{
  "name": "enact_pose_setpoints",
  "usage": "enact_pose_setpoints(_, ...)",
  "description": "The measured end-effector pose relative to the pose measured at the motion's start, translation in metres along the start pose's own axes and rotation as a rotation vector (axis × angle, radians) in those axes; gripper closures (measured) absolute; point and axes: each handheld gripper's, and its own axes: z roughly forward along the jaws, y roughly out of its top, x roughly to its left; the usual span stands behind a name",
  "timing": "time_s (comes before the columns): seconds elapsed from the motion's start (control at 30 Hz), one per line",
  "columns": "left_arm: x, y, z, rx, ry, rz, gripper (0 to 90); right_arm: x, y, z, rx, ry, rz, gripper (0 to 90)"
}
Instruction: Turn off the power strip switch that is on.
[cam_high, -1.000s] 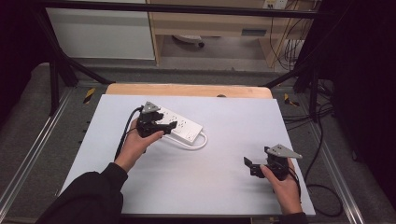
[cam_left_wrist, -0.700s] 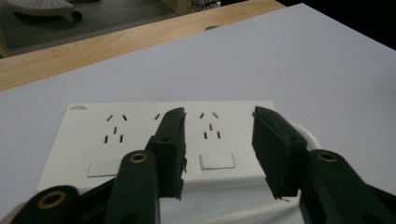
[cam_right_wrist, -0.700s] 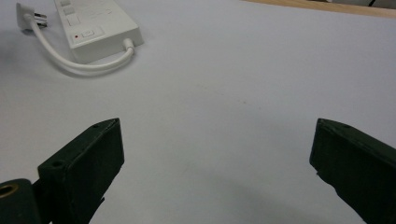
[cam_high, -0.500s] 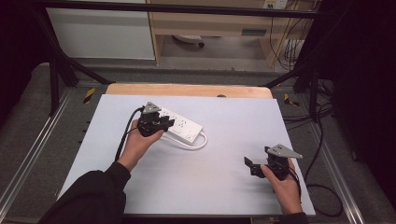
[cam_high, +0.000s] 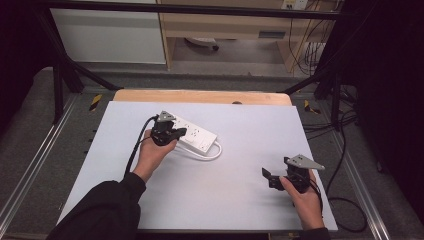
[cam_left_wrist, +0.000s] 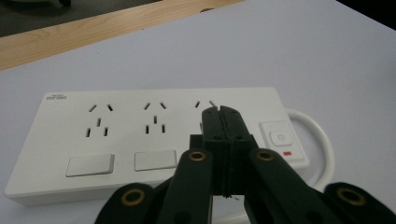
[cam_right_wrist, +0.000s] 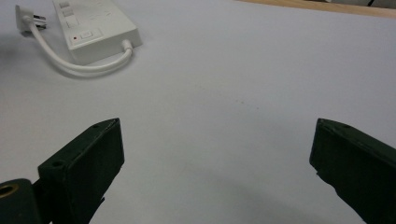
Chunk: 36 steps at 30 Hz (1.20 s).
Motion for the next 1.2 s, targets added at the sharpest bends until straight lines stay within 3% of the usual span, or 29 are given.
enact_pose_setpoints(0.47,0.001,-0.004,0.011,0.030,-0.010,0.006,90.0,0.000,0.000,0.000,-0.001,0.001,-0.001,3.5)
enact_pose_setpoints(1.2,0.008,-0.009,0.027,0.052,0.010,-0.009,90.0,0.000,0.000,0.000,-0.003,0.003,-0.001,3.2)
